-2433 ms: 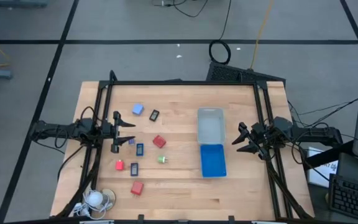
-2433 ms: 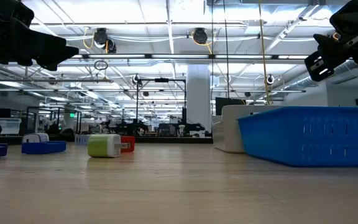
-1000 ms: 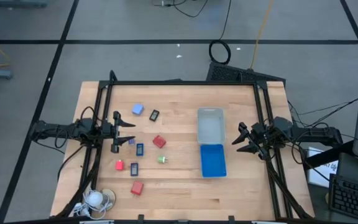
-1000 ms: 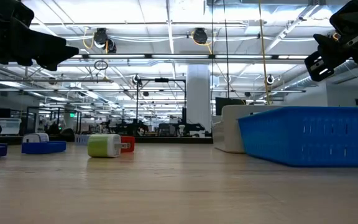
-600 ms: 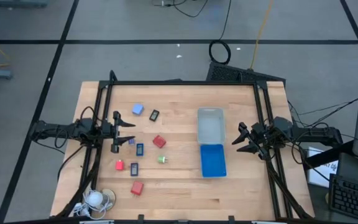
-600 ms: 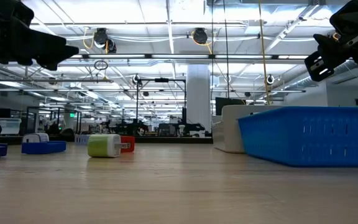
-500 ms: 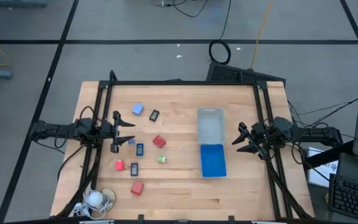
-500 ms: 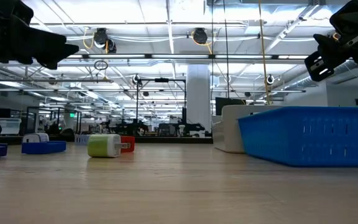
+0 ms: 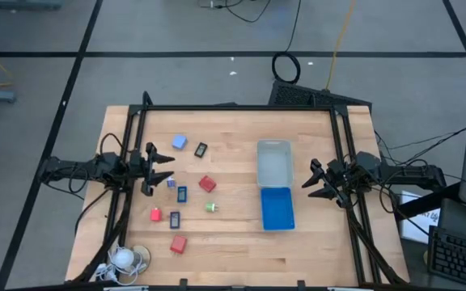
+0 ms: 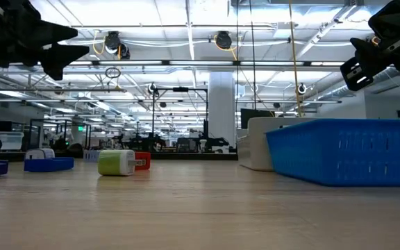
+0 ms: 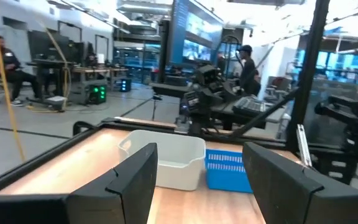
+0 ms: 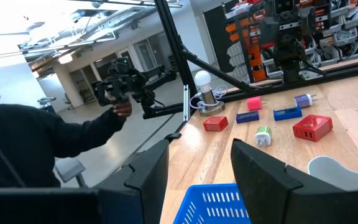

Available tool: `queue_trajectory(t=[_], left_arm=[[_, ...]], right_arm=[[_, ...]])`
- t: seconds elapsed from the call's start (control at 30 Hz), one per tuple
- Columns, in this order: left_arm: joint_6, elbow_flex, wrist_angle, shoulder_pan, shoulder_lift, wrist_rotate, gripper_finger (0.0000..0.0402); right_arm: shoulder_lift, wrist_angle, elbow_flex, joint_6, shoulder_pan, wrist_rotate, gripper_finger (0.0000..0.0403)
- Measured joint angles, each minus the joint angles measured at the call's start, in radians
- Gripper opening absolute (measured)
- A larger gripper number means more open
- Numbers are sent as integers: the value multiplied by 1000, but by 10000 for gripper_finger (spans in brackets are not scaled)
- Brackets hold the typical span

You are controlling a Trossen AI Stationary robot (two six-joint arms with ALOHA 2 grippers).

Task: Pick & Place Office items
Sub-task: Put the light blue charger adapter into the gray bin

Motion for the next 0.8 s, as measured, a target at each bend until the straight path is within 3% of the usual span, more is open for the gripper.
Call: queue_trajectory(t=[0.17, 0.43, 0.63, 0.8], left_arm=[[-56, 0, 54, 0, 0, -9, 239], [-105, 0, 69, 0, 0, -201, 239], [-214, 0, -64, 1, 38, -420, 239], [-223, 40, -169, 52, 148, -444, 239]], right_arm=[[0, 0, 0, 0, 0, 0, 164], [0, 0, 0, 0, 0, 0, 164], [0, 0, 0, 0, 0, 0, 164], [0, 0, 0, 0, 0, 0, 165]])
